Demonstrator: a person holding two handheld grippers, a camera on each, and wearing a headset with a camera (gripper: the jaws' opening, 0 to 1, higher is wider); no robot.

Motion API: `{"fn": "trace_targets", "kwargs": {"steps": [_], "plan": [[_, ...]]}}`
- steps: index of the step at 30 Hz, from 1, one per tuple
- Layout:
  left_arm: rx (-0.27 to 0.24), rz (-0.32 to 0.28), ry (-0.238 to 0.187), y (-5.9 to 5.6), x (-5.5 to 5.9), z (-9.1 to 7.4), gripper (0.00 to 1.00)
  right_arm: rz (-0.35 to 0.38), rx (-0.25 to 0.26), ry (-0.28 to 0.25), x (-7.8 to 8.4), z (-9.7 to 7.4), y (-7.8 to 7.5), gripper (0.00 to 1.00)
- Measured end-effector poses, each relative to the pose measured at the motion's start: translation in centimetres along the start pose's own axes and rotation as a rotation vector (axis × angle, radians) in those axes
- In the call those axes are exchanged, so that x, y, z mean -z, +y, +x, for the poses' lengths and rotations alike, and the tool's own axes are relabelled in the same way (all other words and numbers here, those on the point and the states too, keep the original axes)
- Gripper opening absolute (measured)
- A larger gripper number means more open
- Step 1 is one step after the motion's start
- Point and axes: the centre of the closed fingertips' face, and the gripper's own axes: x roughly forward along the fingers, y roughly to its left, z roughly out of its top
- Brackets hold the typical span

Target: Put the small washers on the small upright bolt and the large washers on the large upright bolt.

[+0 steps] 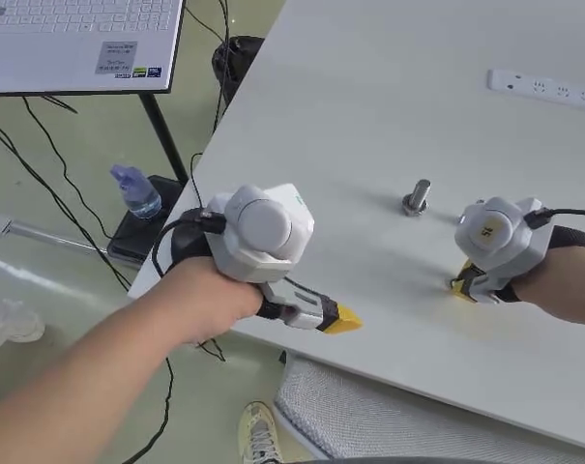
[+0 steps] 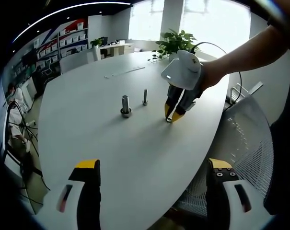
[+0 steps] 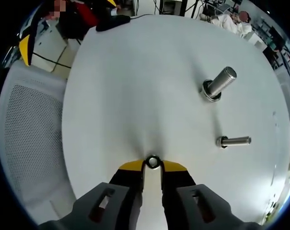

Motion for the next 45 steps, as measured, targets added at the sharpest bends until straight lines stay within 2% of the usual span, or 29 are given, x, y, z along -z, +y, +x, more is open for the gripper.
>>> {"fn": "trace_targets", "kwargs": {"steps": [6, 9, 15, 26, 35, 45], "plan": [[0.001, -0.001, 0.007, -0.1, 0.3, -0.1, 0.91, 0.031, -0.001, -0.008, 0.0, 0.0, -0.2, 0.13], [0.0, -0.012, -0.012, -0.2, -0.1, -0.2, 0.92, 0.041, -0.022, -0.004, 0.0, 0.0, -0.2, 0.12], [-0.002, -0.008, -0.015, -0.2, -0.2, -0.2, 0.91, 0.046, -0.031, 0.0, 0.0, 0.0, 0.0, 0.12], [0.0, -0.001, -0.001, -0.4, 0.0, -0.2, 0.9, 0.065, -0.038, -0.007, 0.4, -0.1, 0.2, 0.12], [-0.002, 0.0, -0.003, -0.2, -0.2, 0.0, 0.9, 0.08, -0.029, -0.007, 0.8, -1.0, -0.6, 0.12], [-0.007, 0.004, -0.016, -0.1, -0.9, -0.1, 0.91, 0.095, -0.027, 0.007, 2.0, -1.9, -1.3, 0.12]]}}
